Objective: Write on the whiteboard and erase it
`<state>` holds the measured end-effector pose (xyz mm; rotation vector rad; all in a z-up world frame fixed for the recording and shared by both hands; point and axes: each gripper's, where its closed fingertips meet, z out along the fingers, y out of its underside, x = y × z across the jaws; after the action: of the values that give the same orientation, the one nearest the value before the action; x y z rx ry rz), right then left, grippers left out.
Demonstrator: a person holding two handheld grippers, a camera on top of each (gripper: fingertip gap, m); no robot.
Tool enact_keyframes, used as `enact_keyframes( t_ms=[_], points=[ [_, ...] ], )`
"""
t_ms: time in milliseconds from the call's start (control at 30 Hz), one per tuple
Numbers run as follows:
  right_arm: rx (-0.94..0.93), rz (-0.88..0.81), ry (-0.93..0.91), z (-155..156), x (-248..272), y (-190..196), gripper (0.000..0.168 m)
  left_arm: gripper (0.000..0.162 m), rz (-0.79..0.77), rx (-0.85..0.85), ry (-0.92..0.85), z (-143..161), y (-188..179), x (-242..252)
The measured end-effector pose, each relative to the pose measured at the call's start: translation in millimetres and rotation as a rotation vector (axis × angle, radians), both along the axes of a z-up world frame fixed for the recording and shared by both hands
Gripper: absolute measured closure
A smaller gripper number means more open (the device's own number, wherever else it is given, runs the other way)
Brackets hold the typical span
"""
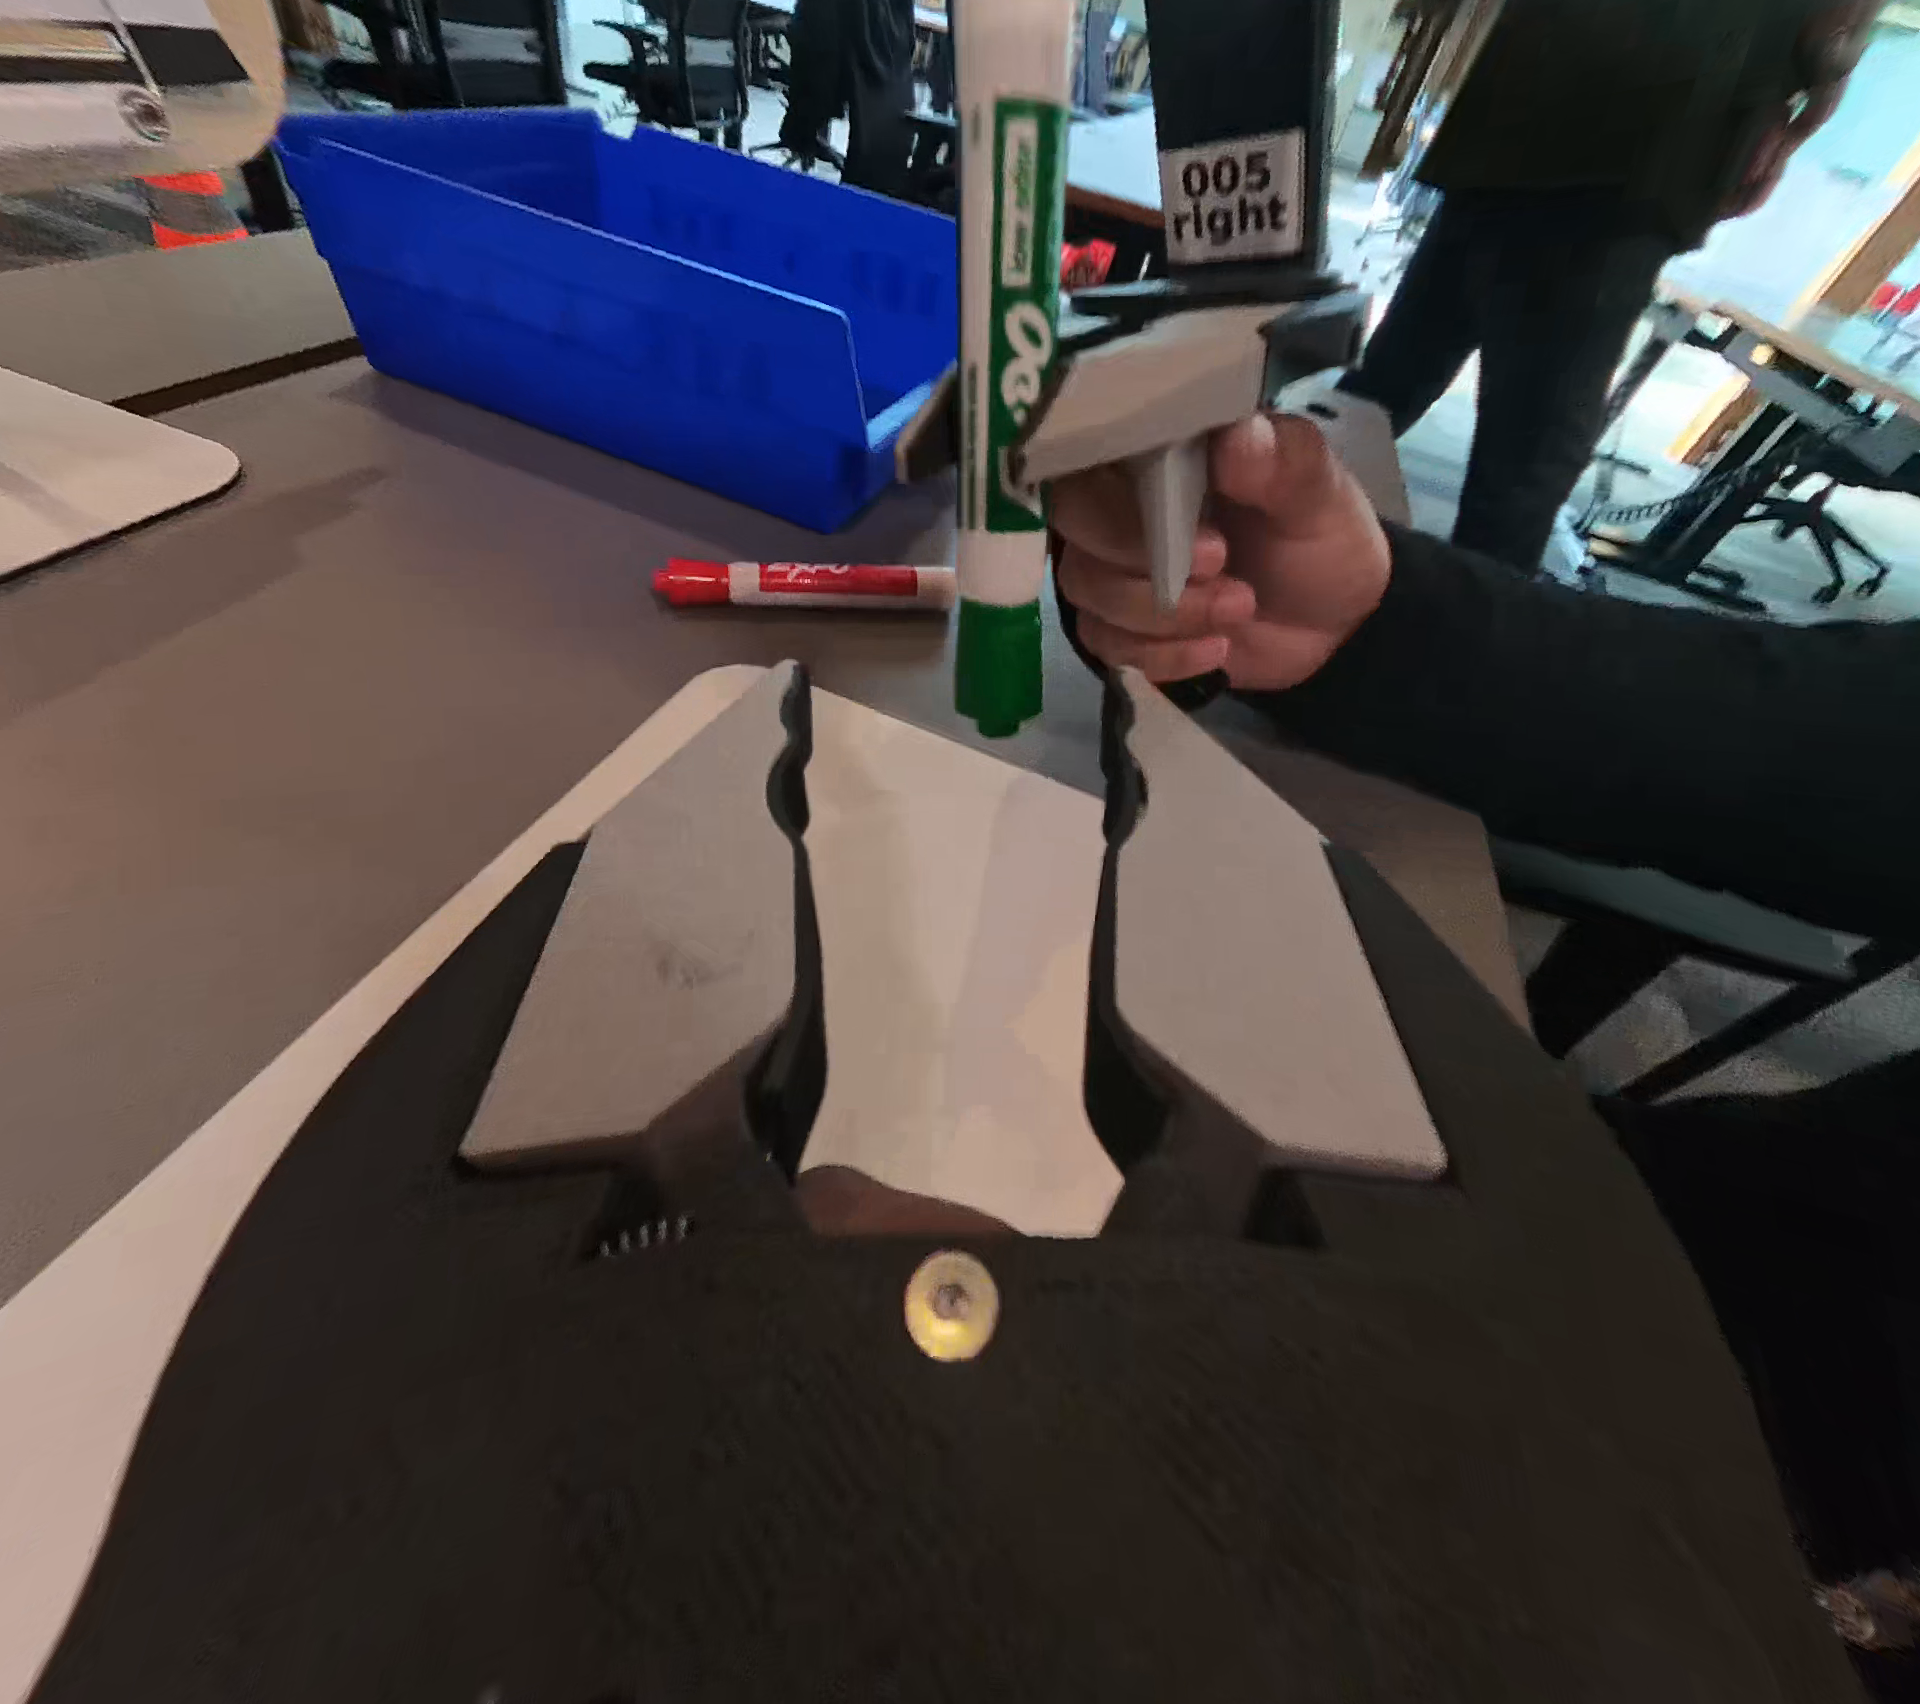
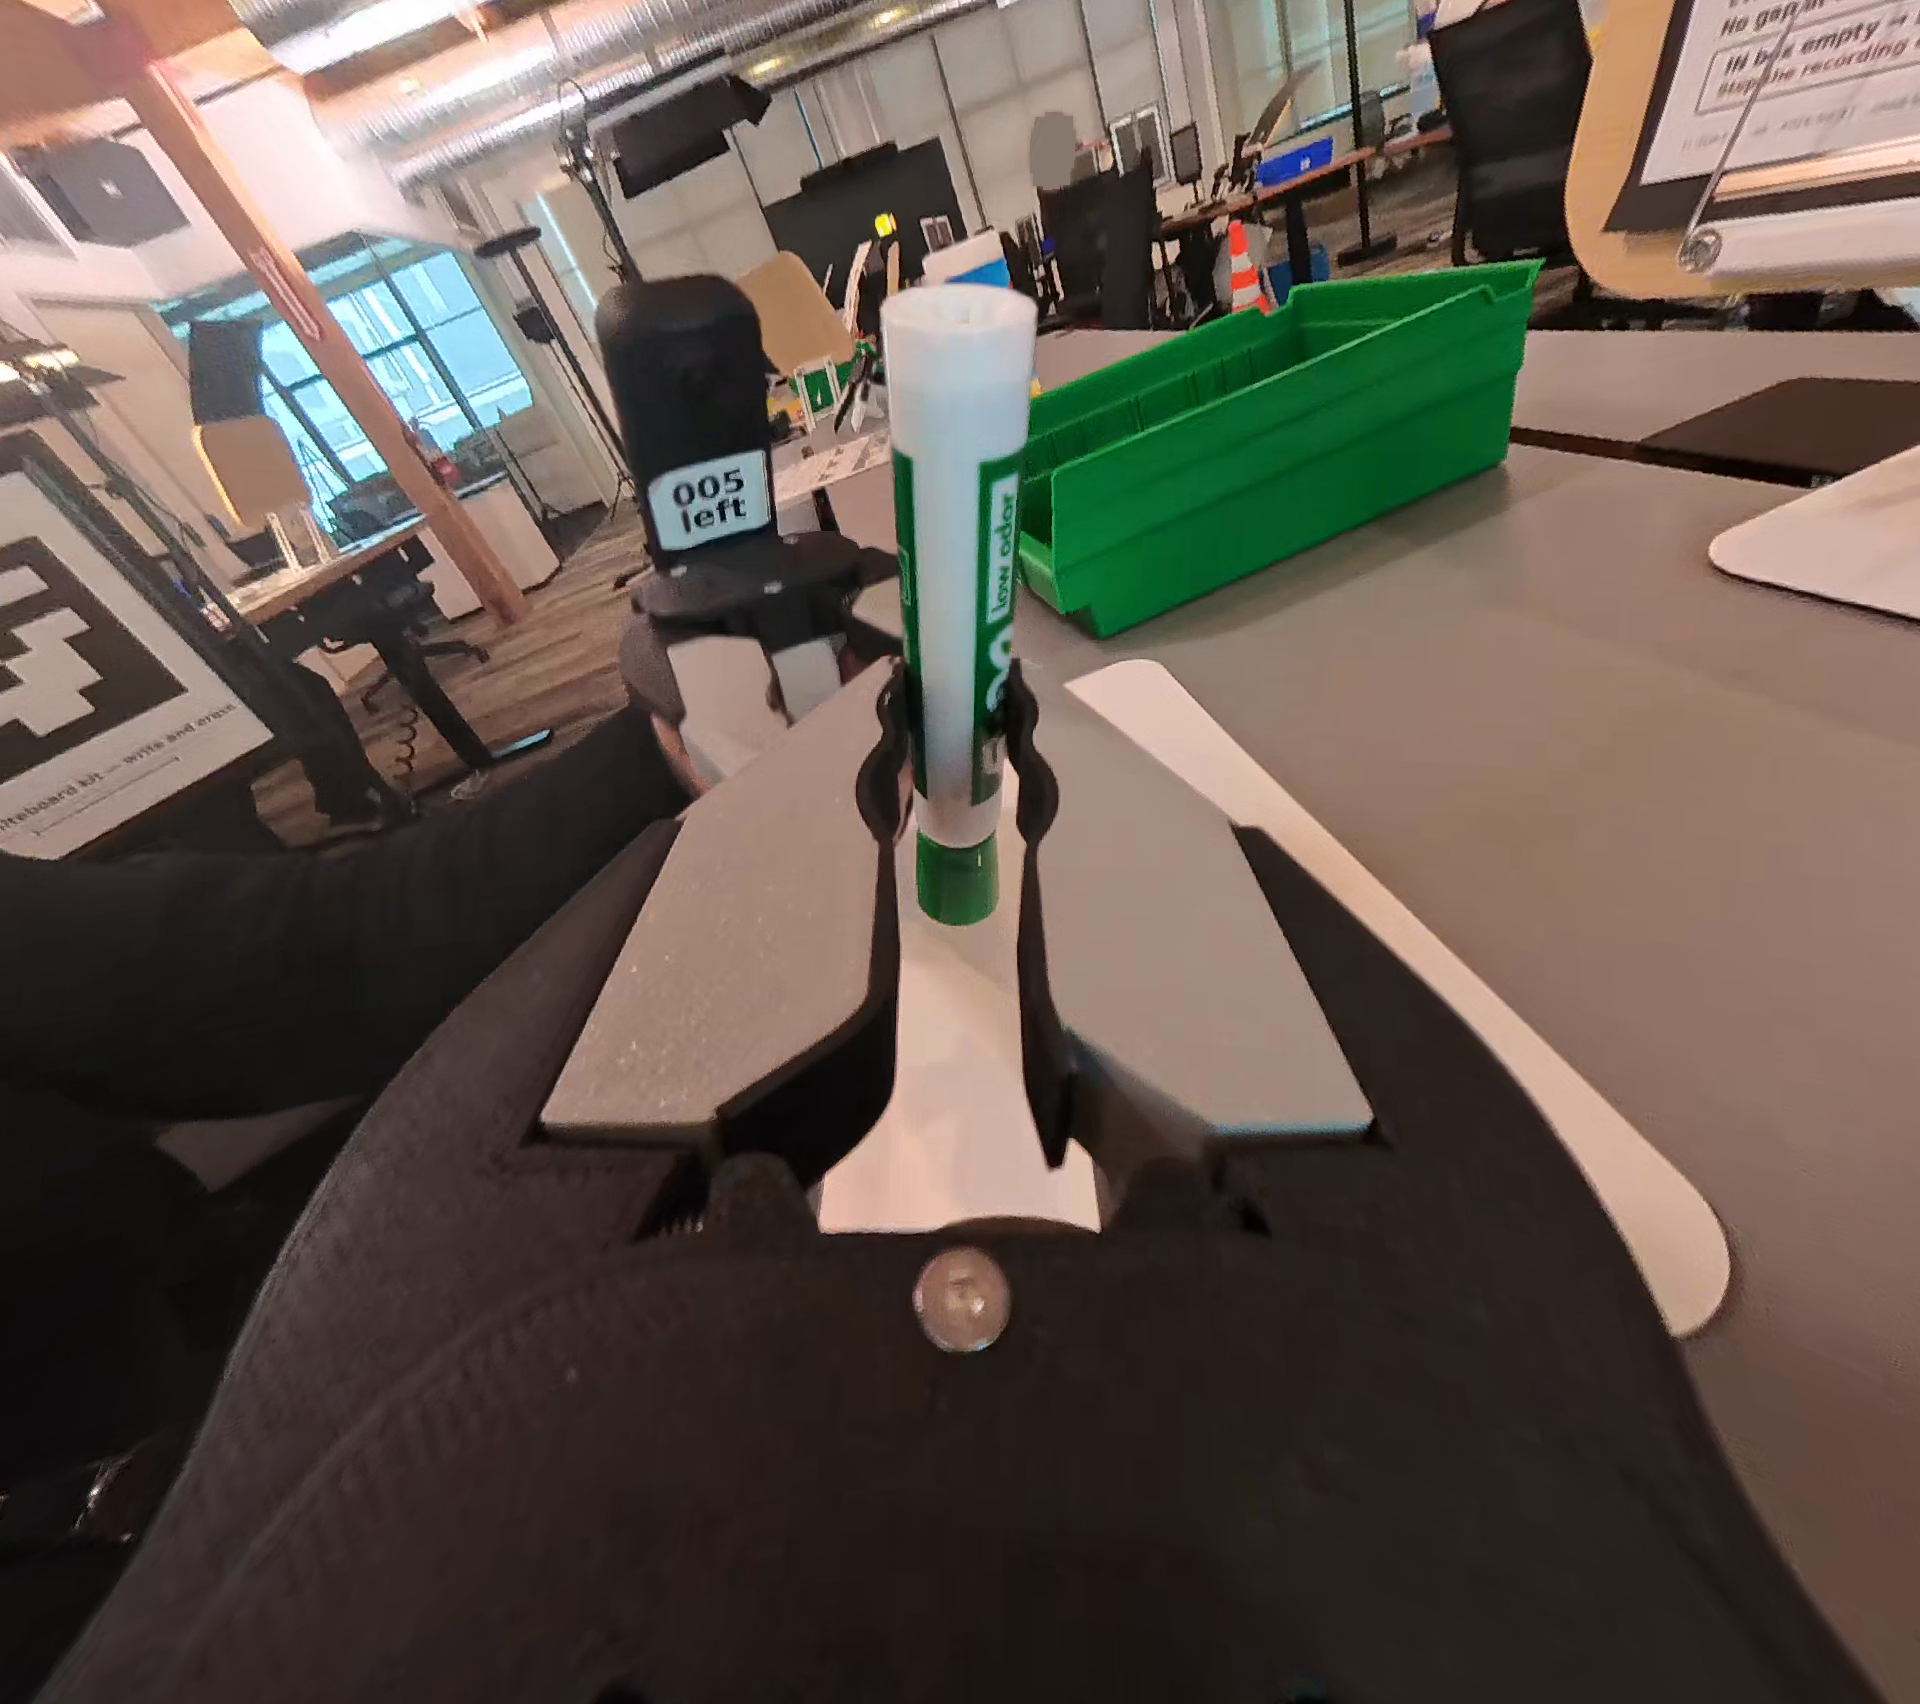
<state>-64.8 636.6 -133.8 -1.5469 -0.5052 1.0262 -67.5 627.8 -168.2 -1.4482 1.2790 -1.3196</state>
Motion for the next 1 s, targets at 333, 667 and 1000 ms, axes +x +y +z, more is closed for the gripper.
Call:
enact_keyframes(
  t_ms=[333,667,1000],
  points=[
    [0.028,0.025,-0.005,3.1,-8.4,-6.8,0.153,0.11,0.003,0.084,0.053,-14.8,-10.1,12.6],
    [0.039,0.034,0.007,5.9,-11.4,-9.2,0.153,0.107,0.001,0.094,0.053,-16.1,-15.0,16.6],
    [0.037,0.038,0.007,5.3,-12.9,-9.4,0.153,0.143,-0.026,0.114,0.019,-11.0,-20.5,16.8]
  ],
)
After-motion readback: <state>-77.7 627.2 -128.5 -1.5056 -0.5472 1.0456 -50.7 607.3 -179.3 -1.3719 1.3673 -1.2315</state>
